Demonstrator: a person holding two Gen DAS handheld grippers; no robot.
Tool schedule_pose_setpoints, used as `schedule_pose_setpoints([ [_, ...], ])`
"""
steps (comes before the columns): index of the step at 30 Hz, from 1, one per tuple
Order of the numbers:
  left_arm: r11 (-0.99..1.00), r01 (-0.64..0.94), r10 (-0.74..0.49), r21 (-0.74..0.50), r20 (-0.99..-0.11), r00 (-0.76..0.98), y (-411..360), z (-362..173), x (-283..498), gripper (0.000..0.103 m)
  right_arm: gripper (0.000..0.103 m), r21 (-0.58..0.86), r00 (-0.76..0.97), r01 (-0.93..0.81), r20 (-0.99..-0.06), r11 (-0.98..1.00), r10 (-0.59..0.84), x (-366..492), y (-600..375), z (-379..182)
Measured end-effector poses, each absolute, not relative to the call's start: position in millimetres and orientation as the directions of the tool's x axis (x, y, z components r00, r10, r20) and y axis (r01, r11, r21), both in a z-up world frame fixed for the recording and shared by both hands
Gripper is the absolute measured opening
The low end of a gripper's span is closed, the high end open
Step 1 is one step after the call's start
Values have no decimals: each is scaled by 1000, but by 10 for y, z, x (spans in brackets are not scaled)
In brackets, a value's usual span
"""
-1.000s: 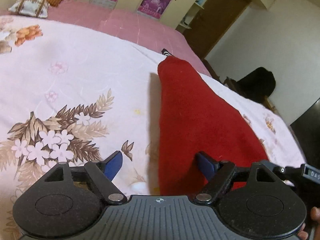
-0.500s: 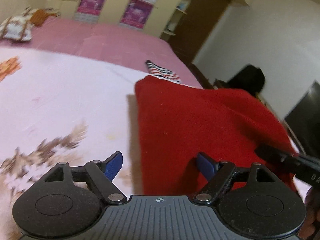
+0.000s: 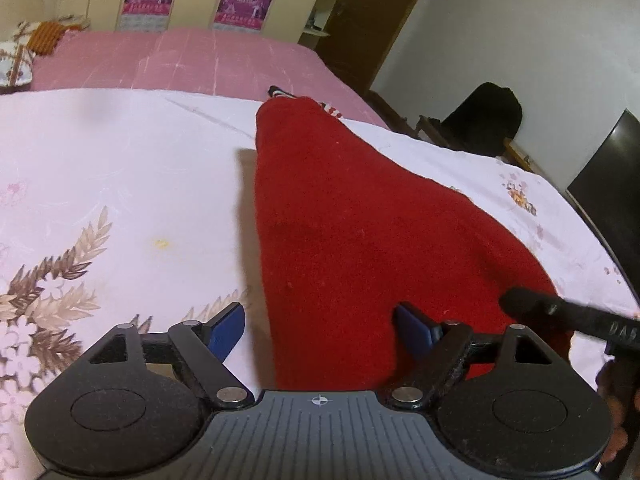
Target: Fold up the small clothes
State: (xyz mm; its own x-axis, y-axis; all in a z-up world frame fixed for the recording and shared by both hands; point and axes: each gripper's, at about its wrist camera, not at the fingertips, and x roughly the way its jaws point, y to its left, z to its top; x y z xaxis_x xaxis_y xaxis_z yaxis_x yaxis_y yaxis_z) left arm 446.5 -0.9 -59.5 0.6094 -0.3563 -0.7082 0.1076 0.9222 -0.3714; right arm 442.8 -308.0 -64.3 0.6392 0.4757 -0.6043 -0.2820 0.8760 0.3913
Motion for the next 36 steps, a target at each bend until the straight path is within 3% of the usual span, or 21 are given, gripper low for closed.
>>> schedule_pose_setpoints([
  [2,928,108,-338,-356,-683,648,59,-496,4495,82,44,456,654,-255,-568,853,499,4496,-3228,-607],
  [3,931,115,-331,-346,-670,665,94,-431,4541,82,44,499,650,-248,-550,830,525,4562,-3286,-615],
  [6,945,117,-304,-306,-685,662,125,-381,4811,82,43,594,634,-209,-523,777,570,4879,-3398,-675],
  [10,939,125,-327,-321,-718,614,111,-495,5174,83,35,611,608,-190,-541,769,580,5191,-3348,-766],
  [12,943,110,-313,-314,-725,613,107,-558,5241,83,18,531,637,-262,-532,806,558,5162,-3236,-682],
  [13,948,97,-296,-302,-731,614,110,-612,5270,83,9,426,673,-290,-546,857,499,5101,-3155,-615],
  [15,947,82,-296,-312,-738,607,74,-708,5326,83,8,211,712,-315,-592,925,378,5040,-2974,-662],
  [17,953,81,-278,-291,-737,616,4,-752,5350,85,8,130,704,-316,-632,940,324,5040,-2897,-831],
  [21,950,80,-283,-302,-725,627,54,-696,5293,85,10,207,691,-289,-630,935,354,5031,-2960,-824],
  [23,962,77,-243,-263,-685,687,76,-560,5242,85,26,220,722,-295,-585,930,368,4950,-3014,-667],
  [24,968,76,-220,-238,-671,708,78,-513,5262,85,27,222,742,-297,-558,929,371,4922,-3050,-594],
  [29,970,28,-195,-241,-707,680,88,-635,5636,85,19,213,729,-347,-551,913,406,5022,-2922,-446],
  [30,976,16,-176,-218,-742,647,80,-752,5719,86,19,203,714,-358,-570,911,407,5091,-2854,-506],
  [32,977,15,-171,-215,-730,662,84,-793,5740,88,14,154,640,-342,-684,927,350,5279,-2722,-777],
  [36,964,-6,-186,-267,-688,701,159,-615,5694,87,15,233,666,-315,-637,920,389,5256,-2840,-779],
])
